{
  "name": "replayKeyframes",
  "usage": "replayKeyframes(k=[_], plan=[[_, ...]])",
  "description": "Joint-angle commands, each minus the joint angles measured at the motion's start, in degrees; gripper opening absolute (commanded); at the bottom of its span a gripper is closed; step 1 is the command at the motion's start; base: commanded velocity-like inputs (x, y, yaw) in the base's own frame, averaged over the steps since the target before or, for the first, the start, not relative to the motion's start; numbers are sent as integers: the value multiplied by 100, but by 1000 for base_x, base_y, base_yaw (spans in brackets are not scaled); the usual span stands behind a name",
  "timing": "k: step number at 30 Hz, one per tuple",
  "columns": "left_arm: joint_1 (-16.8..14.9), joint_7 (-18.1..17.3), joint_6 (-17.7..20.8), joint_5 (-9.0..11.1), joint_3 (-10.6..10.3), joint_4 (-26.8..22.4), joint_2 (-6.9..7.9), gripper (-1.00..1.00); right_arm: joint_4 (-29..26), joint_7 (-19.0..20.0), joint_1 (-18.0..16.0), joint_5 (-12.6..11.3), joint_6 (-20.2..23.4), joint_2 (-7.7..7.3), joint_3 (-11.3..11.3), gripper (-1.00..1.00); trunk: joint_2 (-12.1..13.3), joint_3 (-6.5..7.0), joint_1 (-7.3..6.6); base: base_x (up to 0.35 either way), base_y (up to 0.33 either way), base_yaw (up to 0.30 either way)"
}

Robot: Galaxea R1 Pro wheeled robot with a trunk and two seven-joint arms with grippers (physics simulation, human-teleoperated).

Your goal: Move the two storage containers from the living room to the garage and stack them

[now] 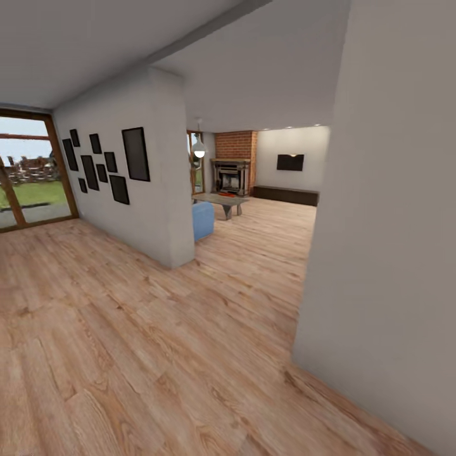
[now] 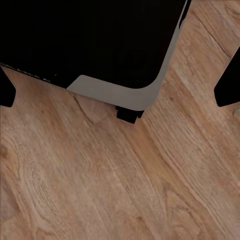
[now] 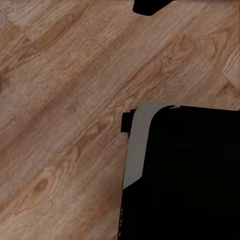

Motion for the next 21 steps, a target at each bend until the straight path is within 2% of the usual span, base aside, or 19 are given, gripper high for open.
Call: replayKeyframes(k=[1, 21], plan=[[-5, 11, -14, 30, -21, 3, -1, 100, 17, -14, -8, 13, -30, 0, 41, 100, -5, -8, 4, 324, 0, 269], [-5, 11, 15, -14, -21, 3, -8, 100, 17, -14, -8, -21, -20, -18, 24, 100, -5, -8, 4, 324, 0, 269]])
